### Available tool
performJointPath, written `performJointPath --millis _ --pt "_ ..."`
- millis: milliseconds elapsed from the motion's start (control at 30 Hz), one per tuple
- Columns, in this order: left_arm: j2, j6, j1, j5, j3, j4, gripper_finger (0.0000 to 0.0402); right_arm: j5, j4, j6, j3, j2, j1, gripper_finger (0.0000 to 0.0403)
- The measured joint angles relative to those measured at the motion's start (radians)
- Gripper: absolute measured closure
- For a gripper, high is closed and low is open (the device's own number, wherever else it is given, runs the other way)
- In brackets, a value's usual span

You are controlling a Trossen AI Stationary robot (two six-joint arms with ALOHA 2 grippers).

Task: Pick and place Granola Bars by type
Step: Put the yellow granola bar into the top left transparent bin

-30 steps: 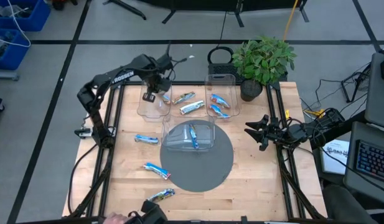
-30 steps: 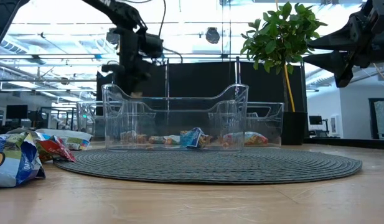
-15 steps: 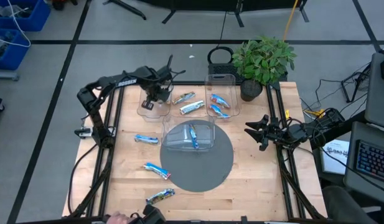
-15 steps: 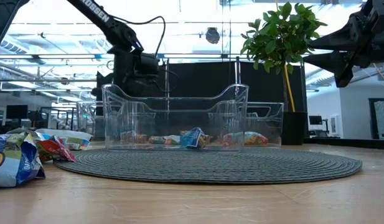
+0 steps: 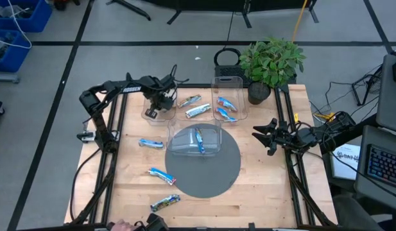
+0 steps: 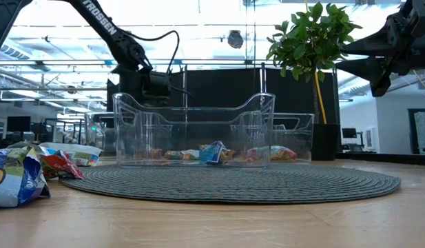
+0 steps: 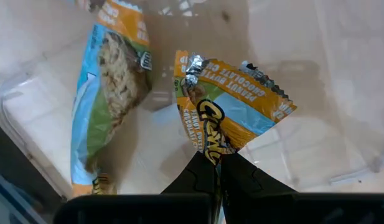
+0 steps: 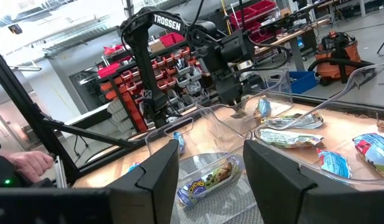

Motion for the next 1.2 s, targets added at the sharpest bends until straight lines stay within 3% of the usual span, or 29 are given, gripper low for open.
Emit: performJointPath --millis 333,700,967,1200 --pt "0.000 0.018 -0.014 0.011 -0.037 0.091 0.0386 0.000 0.000 0.000 0.000 0.000 0.000 0.0232" --pt "0.000 -0.122 -0.044 -0.012 -0.036 0.094 0.0262 0.000 0.000 0.000 0.000 0.000 0.000 0.0232" --pt "-0.006 -0.211 -0.066 -0.123 -0.036 0.092 0.0190 0.000 0.000 0.000 0.000 0.000 0.000 0.0232" --pt "-0.128 -0.237 -0.069 -0.149 -0.033 0.097 0.0152 0.000 0.000 0.000 0.000 0.000 0.000 0.0232"
